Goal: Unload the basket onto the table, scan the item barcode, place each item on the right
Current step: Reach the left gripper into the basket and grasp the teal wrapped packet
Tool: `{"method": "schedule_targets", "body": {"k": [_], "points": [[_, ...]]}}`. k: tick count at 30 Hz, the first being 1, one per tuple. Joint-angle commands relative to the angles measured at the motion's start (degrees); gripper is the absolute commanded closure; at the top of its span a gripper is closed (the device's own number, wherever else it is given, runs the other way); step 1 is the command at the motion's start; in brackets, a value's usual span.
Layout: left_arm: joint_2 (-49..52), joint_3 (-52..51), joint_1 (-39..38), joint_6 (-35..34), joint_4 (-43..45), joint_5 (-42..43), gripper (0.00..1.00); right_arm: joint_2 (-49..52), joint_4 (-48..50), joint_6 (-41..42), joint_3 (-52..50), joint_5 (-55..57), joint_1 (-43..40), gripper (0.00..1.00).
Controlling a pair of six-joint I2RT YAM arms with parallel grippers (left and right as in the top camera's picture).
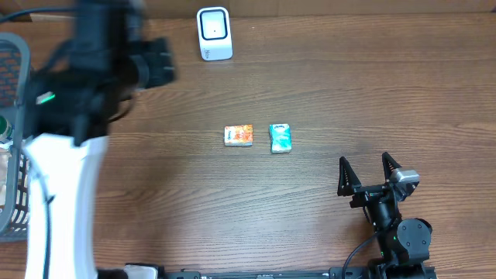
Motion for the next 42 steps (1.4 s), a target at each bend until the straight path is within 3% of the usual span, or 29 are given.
{"method": "schedule_targets", "body": {"k": [1, 9, 16, 23, 31, 42], "points": [[-3.1, 1.0, 8.6, 1.1, -1.5, 0.5, 0.28, -0.5, 0.4, -0.2, -0.6, 0.4, 0.3, 0.0], [-2.5, 0.7, 29.8, -3.5, -4.7, 0.8, 0.22, -0.5, 0.4, -0.2, -0.6, 0.4, 0.3, 0.0], [1.6, 0.6, 41.2, -6.6, -4.8, 1.6, 0.21, -0.5, 0.4, -0.2, -0.6, 0.4, 0.3, 0.0], [5.5, -1.7, 47.9, -7.8, -4.5, 1.9, 0.27, -0.5, 0.4, -0.2, -0.6, 0.3, 0.3, 0.0], [7.6, -13.9, 55.7, -7.6, 0.0, 2.1, 0.27, -0.5, 0.4, -0.2, -0.6, 0.3, 0.3, 0.0], [9.0, -34.4, 58.3, 1.5, 15.3, 4.2, 0.21, -0.5, 0.4, -0.2, -0.6, 0.4, 0.3, 0.0]]}}
